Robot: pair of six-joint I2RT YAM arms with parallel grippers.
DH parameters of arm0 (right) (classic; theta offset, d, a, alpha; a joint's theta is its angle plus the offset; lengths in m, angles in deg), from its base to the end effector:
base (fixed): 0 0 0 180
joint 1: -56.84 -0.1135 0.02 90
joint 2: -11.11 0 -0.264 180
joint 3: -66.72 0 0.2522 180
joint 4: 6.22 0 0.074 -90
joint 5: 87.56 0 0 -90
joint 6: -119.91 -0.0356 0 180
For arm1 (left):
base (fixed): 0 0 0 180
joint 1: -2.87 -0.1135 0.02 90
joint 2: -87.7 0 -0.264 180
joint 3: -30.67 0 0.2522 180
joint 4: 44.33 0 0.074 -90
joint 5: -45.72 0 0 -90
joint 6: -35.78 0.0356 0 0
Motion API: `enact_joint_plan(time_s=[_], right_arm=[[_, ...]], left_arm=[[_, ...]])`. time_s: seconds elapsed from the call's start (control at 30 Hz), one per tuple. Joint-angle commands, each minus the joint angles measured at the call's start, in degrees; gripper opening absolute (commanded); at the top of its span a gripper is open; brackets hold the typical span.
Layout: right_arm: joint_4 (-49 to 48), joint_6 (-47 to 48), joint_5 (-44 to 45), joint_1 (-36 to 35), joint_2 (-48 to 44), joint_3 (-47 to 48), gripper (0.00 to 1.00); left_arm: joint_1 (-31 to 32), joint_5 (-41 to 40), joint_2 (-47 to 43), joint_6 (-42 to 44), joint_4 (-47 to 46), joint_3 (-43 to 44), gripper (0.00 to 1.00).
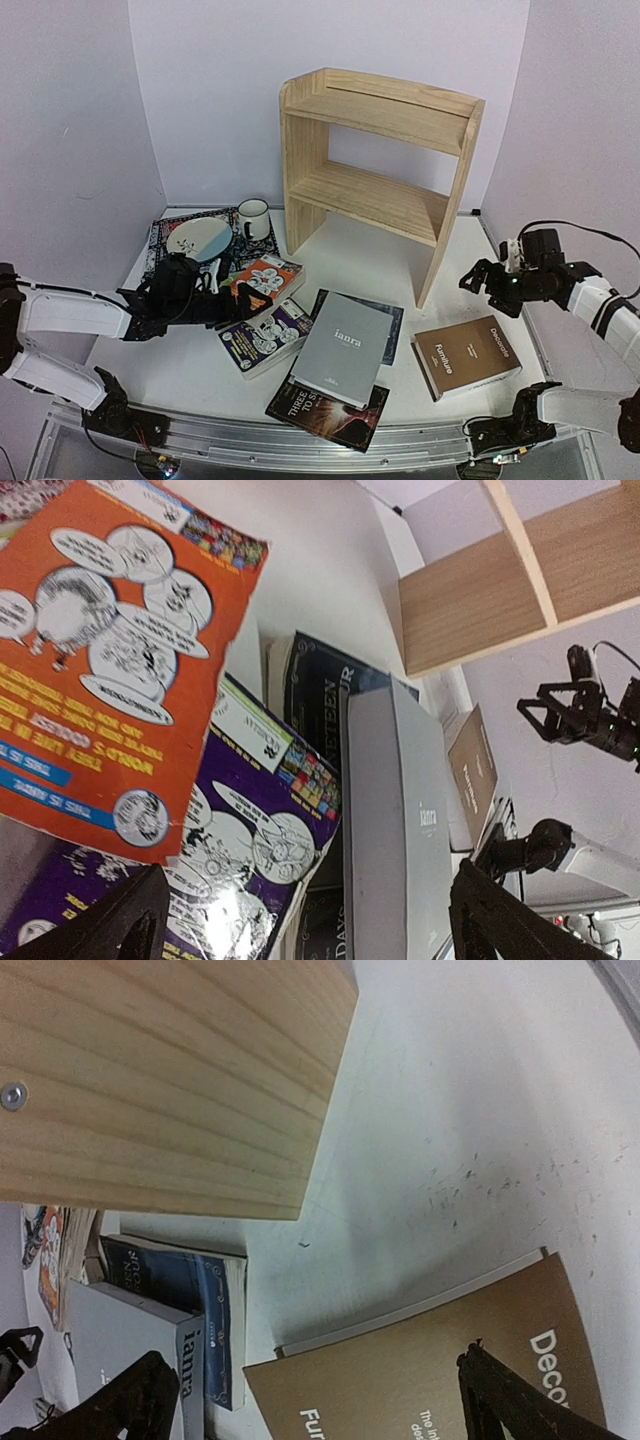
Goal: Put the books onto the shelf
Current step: Pick up the book from the book pile.
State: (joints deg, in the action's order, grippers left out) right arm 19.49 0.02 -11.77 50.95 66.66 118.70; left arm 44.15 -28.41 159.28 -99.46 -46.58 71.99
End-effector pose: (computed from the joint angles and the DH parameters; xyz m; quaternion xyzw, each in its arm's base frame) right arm 0.2150 0.0310 0.2624 0.1169 0.8505 0.2556 0.4445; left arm 0.1814 -0.1722 0.1861 0.0417 0.8510 -0.4357 0.2903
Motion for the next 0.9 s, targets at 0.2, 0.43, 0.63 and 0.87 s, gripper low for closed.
enact_joint_plan(time_s=[0.2, 0.43, 0.63, 0.87], right_arm=[[-2.85, -5.15, -10.54, -2.29, 0.25, -5.40, 0.98], [-5.96, -12.84, -6.24, -14.45, -1.40, -7.02, 0.95], [-12.27, -23.84, 2.64, -30.07, -3.71, -10.49, 0.94], [-18.02, -27.31, 9.92, -40.79, 0.97, -10.43, 0.87]], left_arm=[[8.33, -2.32, 8.29, -1.73, -1.22, 6.27, 0.99], [9.79, -1.29, 8.82, -2.21, -1.13, 6.27, 0.99], [10.23, -0.41, 6.40, -0.67, -0.93, 3.95, 0.97], [10.29, 1.45, 1.87, -1.84, 0.25, 0.62, 0.97]])
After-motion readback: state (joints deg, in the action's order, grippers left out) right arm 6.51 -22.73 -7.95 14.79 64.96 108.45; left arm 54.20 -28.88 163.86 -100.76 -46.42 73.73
